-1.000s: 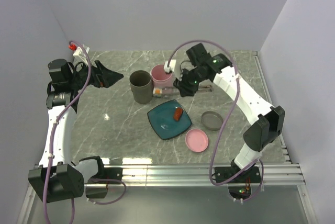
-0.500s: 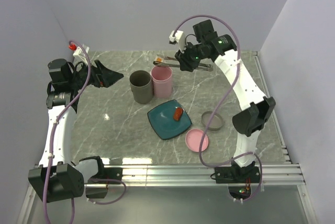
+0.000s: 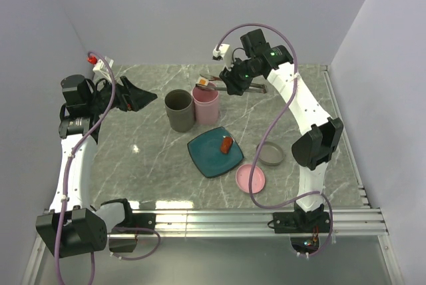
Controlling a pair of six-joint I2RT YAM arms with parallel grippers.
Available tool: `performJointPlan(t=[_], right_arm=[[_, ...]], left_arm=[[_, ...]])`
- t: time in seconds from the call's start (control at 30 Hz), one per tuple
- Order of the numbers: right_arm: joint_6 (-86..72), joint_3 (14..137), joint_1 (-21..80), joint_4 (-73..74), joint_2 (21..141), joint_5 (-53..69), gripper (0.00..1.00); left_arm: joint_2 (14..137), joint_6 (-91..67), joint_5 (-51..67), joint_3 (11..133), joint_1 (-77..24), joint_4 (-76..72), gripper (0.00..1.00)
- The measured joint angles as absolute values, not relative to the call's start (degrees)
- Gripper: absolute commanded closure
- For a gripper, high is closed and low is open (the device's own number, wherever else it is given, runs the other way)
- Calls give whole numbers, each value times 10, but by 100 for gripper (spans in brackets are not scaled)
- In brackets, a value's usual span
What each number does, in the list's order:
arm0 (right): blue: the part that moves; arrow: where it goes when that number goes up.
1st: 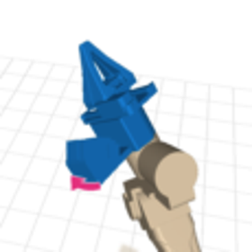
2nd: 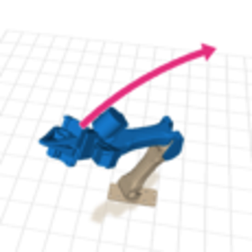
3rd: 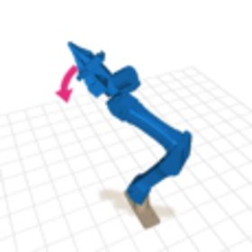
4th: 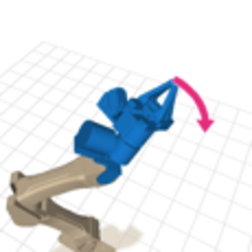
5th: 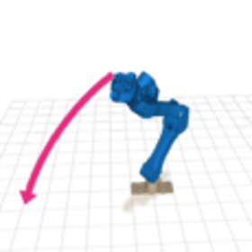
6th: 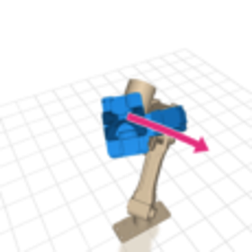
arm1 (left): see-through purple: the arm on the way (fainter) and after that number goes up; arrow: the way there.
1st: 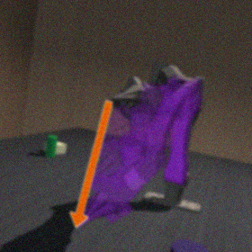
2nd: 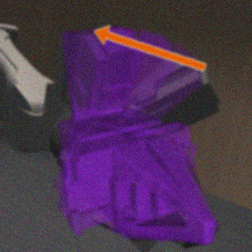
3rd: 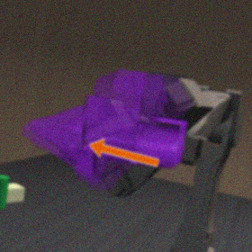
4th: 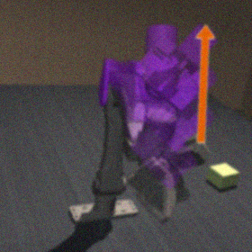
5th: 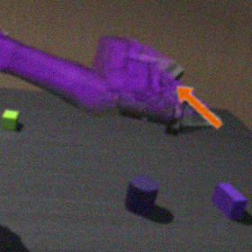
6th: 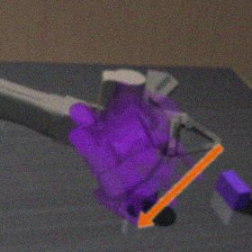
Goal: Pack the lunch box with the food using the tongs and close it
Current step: Place the fake food in the packing box.
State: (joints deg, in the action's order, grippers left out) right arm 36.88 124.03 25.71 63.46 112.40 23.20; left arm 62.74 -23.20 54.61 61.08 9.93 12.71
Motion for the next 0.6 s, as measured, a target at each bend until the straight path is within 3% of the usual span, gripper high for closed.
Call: performJointPlan(t=[0.23, 0.47, 0.6], right_arm=[[369, 1240, 256, 635, 1124, 233, 43], [378, 1239, 250, 652, 1110, 237, 53], [404, 1155, 227, 668, 1032, 246, 57]], left_arm=[[627, -232, 546, 611, 99, 127, 0], [627, -233, 546, 611, 99, 127, 1], [625, -233, 547, 611, 99, 127, 1]])
